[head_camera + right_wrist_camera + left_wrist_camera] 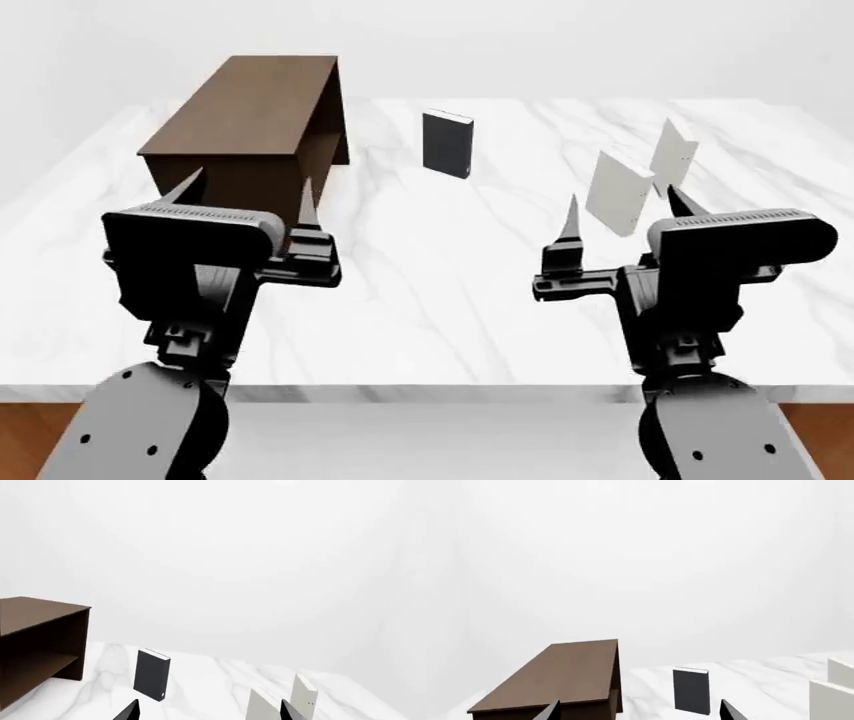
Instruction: Pick up the book on the right and place it under the cabinet shelf.
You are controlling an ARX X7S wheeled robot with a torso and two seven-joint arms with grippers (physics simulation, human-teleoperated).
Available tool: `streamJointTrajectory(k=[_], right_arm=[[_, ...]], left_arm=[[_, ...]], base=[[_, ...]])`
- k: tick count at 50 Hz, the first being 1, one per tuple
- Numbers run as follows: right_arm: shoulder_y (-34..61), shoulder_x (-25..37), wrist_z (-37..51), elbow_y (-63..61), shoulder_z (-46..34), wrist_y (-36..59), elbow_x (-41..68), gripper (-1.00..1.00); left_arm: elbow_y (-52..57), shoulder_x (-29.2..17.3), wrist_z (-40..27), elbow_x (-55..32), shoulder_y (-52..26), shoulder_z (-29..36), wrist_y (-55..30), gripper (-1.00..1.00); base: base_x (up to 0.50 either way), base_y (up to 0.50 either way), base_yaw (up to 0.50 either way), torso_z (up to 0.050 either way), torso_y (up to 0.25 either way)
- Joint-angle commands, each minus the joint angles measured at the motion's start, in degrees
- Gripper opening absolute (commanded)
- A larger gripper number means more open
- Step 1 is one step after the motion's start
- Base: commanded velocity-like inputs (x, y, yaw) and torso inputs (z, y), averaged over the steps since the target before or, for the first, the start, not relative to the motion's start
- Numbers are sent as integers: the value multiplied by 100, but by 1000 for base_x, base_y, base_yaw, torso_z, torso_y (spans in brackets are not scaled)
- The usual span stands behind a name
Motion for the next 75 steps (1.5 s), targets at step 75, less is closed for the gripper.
streamJointTrajectory(k=[75], right_arm=[[1823,409,-28,-602,90,1727,220,100]], left_arm=[[460,-398,-203,-461,-1859,-16,-1708,100]], base=[[95,-116,0,0,0]])
